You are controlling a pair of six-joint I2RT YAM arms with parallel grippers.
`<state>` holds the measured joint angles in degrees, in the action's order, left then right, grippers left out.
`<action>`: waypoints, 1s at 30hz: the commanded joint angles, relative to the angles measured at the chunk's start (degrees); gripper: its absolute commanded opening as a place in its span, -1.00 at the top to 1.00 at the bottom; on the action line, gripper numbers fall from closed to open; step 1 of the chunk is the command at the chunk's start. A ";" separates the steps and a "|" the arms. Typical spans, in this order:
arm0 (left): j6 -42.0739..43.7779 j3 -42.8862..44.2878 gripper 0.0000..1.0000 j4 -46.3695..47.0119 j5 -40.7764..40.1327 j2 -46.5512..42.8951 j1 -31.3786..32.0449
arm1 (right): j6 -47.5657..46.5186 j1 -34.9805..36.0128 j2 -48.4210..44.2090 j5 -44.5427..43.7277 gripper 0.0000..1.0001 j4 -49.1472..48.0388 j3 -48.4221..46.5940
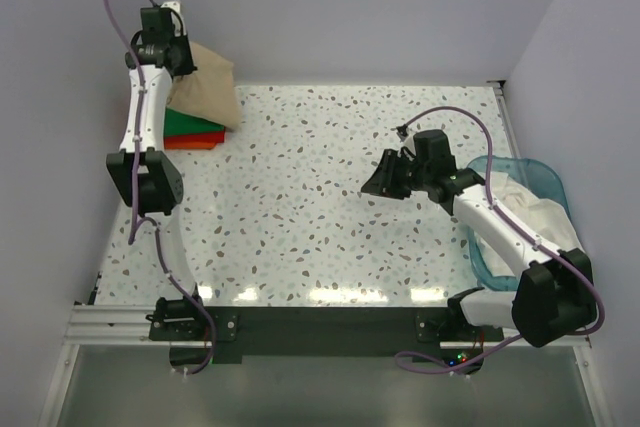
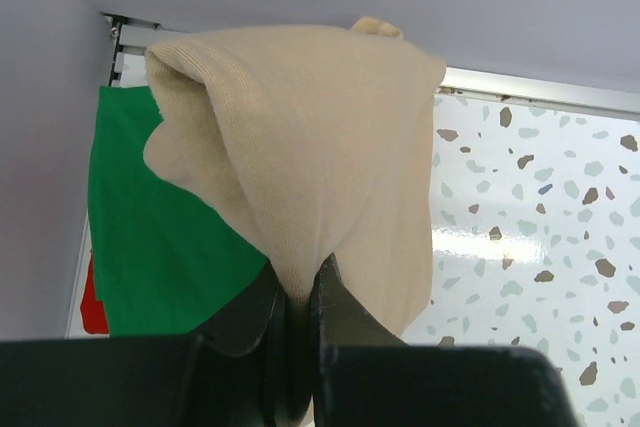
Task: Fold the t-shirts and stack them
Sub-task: Neatly place the folded tshirt to the corner
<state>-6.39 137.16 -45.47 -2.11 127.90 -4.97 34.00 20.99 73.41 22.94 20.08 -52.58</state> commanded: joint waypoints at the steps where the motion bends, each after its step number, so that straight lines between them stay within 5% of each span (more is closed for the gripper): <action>1: -0.55 3.37 1.00 3.37 1.75 -4.67 -1.97 | -0.78 0.19 -1.78 -1.41 0.29 0.49 -2.44; 17: -2.13 -1.20 1.00 4.87 5.62 0.50 -7.42 | -1.21 0.28 0.33 -1.85 0.31 0.75 -2.88; 20: -3.62 -1.20 0.66 4.61 4.58 2.44 -8.39 | -1.39 0.19 0.95 -1.93 0.31 0.67 -2.71; 21: -3.97 -1.20 0.36 4.34 3.09 2.71 -8.56 | -1.39 0.28 1.12 -1.93 0.31 0.49 -2.53; 25: -6.26 -1.28 0.05 4.60 -4.72 2.28 -9.00 | -1.92 0.28 1.04 -1.76 0.30 0.14 -2.00; 28: -8.80 -7.50 -0.43 9.41 -6.42 -3.43 -8.83 | -2.44 0.27 0.43 -2.72 0.24 0.58 -2.27; 30: -9.60 -12.78 -0.52 12.76 -5.28 -8.26 -8.83 | -2.71 0.28 -0.10 -3.60 0.21 0.40 -2.27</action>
<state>-13.08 128.68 -40.29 -5.41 128.42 -13.56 32.88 20.99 74.61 21.61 20.45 -52.82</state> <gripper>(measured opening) 0.733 0.386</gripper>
